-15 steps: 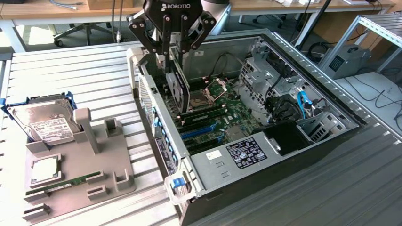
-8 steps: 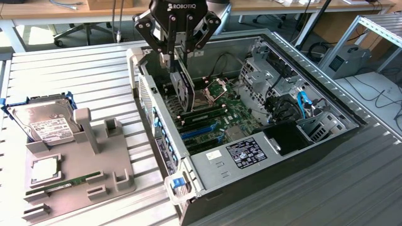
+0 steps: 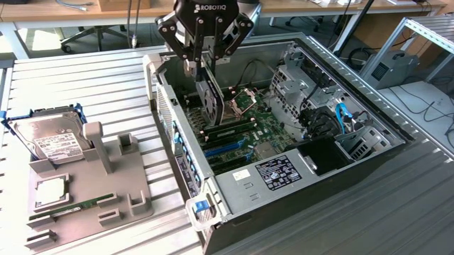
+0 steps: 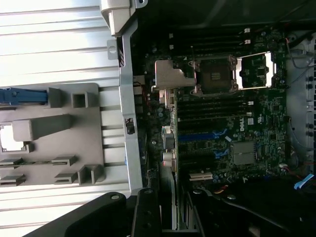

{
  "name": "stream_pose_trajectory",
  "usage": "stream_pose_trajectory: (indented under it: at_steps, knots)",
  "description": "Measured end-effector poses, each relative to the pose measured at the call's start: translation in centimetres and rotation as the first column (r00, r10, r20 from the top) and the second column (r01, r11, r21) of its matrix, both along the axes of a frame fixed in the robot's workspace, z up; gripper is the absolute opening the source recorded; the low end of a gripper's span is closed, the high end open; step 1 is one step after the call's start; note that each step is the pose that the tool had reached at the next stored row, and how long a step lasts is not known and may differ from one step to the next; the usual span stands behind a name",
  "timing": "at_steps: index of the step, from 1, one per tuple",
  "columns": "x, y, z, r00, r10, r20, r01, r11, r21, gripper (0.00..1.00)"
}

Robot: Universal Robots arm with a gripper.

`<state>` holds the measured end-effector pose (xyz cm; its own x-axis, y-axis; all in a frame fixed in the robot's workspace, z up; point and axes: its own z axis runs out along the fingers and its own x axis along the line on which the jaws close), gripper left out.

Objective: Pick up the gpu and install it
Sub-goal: 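Pick up the gpu and move the gpu toward the slot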

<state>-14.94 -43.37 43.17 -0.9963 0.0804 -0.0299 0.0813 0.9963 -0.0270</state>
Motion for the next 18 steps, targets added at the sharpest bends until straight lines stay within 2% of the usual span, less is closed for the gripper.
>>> stream_pose_trajectory:
  at_steps: [18]
  knots:
    - [1.1,0.0,-0.16,1.0,0.0,0.0,0.0,1.0,0.0,0.27]
